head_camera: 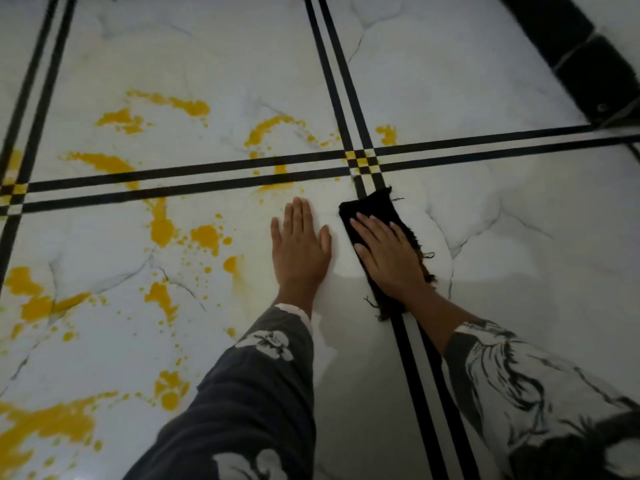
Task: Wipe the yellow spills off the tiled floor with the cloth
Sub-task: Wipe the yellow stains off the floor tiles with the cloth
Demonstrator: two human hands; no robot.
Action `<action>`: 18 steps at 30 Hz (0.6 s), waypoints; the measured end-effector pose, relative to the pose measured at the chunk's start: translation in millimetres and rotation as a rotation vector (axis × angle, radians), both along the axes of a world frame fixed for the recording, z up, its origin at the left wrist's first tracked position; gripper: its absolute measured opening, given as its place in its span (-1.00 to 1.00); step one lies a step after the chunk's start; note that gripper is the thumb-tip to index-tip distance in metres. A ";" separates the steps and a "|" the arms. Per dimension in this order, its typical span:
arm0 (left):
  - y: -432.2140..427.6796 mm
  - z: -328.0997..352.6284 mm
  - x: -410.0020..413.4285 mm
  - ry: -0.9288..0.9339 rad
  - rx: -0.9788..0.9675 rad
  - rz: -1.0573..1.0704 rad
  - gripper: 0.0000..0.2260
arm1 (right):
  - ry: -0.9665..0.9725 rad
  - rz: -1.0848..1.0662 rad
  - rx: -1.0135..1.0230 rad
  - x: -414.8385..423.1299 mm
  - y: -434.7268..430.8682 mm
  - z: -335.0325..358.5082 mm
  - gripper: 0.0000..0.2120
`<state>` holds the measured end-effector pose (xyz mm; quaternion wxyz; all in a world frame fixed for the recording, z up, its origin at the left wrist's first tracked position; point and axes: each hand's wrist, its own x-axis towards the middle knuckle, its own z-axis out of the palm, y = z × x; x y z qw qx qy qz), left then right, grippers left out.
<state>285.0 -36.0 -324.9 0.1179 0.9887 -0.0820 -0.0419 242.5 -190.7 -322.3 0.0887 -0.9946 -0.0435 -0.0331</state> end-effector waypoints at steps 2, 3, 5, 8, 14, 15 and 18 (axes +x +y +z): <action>-1.3 4.2 0.1 0.009 -0.013 0.019 -0.46 | -0.013 -0.065 0.038 4.1 9.2 1.7 -0.52; -2.9 6.8 2.0 0.008 -0.023 0.041 -0.45 | -0.018 -0.087 0.022 6.1 13.5 1.8 -0.52; -10.7 14.6 8.3 -0.012 -0.055 0.097 -0.47 | 0.018 -0.095 0.009 9.2 14.5 -2.0 -0.47; -22.0 23.5 28.4 -0.037 -0.099 0.052 -0.53 | 0.070 -0.096 0.028 19.8 6.1 -6.3 -0.37; -35.2 5.1 58.7 -0.021 -0.011 -0.145 -0.50 | 0.085 -0.044 -0.046 70.2 -25.2 -3.1 -0.36; -35.2 2.2 57.8 -0.038 0.010 -0.131 -0.49 | 0.079 -0.027 -0.060 80.3 -31.1 -3.0 -0.39; -37.4 -0.9 57.7 -0.037 0.018 -0.112 -0.44 | 0.099 -0.002 -0.065 119.6 -51.6 -2.7 -0.51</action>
